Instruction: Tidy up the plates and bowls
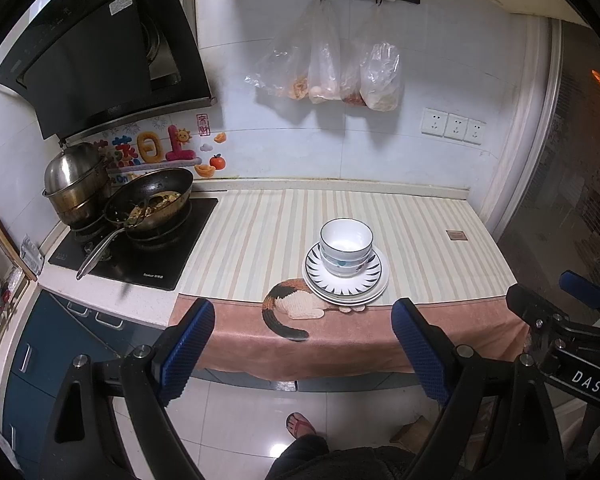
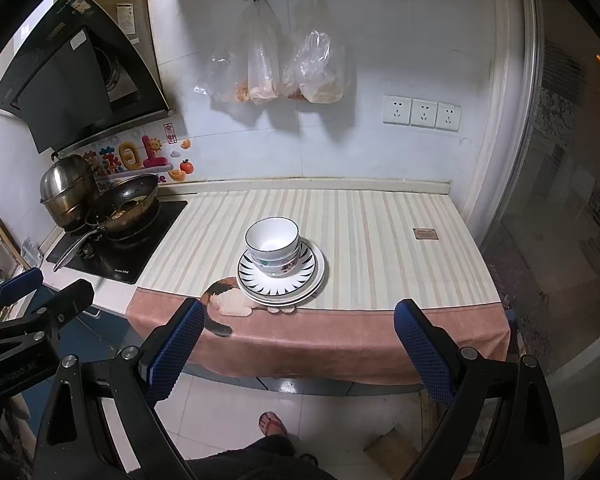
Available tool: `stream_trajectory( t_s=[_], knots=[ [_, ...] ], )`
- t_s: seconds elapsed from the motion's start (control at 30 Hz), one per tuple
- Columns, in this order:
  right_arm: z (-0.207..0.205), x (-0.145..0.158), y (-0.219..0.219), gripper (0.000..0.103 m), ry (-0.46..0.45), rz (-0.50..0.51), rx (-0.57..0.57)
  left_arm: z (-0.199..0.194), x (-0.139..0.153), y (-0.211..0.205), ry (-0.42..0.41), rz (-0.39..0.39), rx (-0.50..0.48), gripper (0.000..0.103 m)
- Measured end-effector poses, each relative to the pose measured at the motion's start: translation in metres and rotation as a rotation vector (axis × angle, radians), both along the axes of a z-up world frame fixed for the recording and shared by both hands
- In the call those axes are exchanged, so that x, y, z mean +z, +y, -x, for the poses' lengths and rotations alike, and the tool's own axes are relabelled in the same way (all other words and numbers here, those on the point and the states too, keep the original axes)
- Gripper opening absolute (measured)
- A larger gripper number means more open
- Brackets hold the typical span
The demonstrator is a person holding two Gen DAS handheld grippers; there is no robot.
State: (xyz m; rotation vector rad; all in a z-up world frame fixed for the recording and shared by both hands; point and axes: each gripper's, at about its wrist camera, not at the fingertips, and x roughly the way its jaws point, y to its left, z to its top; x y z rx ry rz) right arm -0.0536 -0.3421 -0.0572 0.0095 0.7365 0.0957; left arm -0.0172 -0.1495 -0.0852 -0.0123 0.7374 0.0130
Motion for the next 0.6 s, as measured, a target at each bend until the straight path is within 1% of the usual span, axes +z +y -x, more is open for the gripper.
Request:
stream_trajectory(
  t_s=[0.37,0.6],
  knots=[
    [-0.0027,-0.0012,0.0033,0.098,0.004,0.0,0.005,-0.0033,-0.0048,0.0048,0.021,0.01,0.005,0.091],
    [-0.005,-0.0027,0.0027,0.098,0.012,-0.005,0.01,-0.005,-0.0045,0.0043,0.017,0.012,0.002,0.091]
  ],
)
